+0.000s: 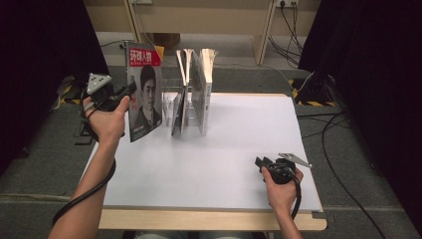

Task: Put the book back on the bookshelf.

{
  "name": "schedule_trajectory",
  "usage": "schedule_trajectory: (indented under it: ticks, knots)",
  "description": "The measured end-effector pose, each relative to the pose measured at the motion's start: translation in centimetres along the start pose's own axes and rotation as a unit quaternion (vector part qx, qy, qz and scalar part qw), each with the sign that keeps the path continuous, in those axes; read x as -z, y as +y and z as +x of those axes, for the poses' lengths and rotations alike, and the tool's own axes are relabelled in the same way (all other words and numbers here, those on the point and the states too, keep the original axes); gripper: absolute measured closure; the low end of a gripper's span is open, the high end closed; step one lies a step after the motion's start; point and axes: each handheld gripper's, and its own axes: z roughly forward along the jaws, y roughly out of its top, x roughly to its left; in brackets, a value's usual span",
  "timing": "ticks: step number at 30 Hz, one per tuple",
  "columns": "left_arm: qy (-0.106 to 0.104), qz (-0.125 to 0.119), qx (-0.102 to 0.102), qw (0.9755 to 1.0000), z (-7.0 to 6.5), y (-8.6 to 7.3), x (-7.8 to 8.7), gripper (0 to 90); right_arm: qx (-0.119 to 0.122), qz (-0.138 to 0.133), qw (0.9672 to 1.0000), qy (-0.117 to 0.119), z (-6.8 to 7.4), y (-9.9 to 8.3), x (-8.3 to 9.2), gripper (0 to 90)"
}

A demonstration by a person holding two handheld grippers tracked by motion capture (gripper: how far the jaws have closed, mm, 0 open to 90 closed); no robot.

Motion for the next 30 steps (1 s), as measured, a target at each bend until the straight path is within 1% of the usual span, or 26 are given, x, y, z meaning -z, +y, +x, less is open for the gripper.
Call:
schedule_trajectory:
  ticks: [6, 12, 16, 18, 19, 27, 30]
  knots:
    - [0.007, 0.006, -0.004, 0.9999, 0.2, -0.1, -1.1, 87.1, 0.0, 0.001, 1.0, -0.001, -0.1, 0.0, -0.1, 63.5]
    - [0.009, 0.006, 0.0, 0.9999, 0.6, 0.1, -2.1, 87.1, 0.001, 0.001, 1.0, -0.001, 0.0, 0.0, -0.1, 63.5]
    - [0.016, 0.004, -0.001, 0.9999, 0.8, 0.2, -3.1, 87.1, 0.004, 0.002, 1.0, -0.002, 0.0, -0.1, -0.1, 63.5]
    - [0.02, 0.002, -0.002, 0.9998, 0.9, 0.2, -3.7, 87.1, -0.001, 0.003, 1.0, -0.001, 0.0, -0.1, -0.2, 63.6]
    - [0.021, 0.002, -0.003, 0.9998, 0.9, 0.2, -3.9, 87.1, 0.001, 0.003, 1.0, 0.0, 0.0, -0.1, -0.2, 63.6]
    - [0.036, 0.004, 0.002, 0.9993, 1.3, -0.4, -5.8, 87.1, 0.0, 0.003, 1.0, 0.001, -0.1, -0.1, -0.1, 63.6]
    - [0.037, 0.003, 0.001, 0.9993, 1.5, -0.7, -6.4, 87.1, -0.001, 0.004, 1.0, 0.001, 0.0, -0.1, -0.1, 63.6]
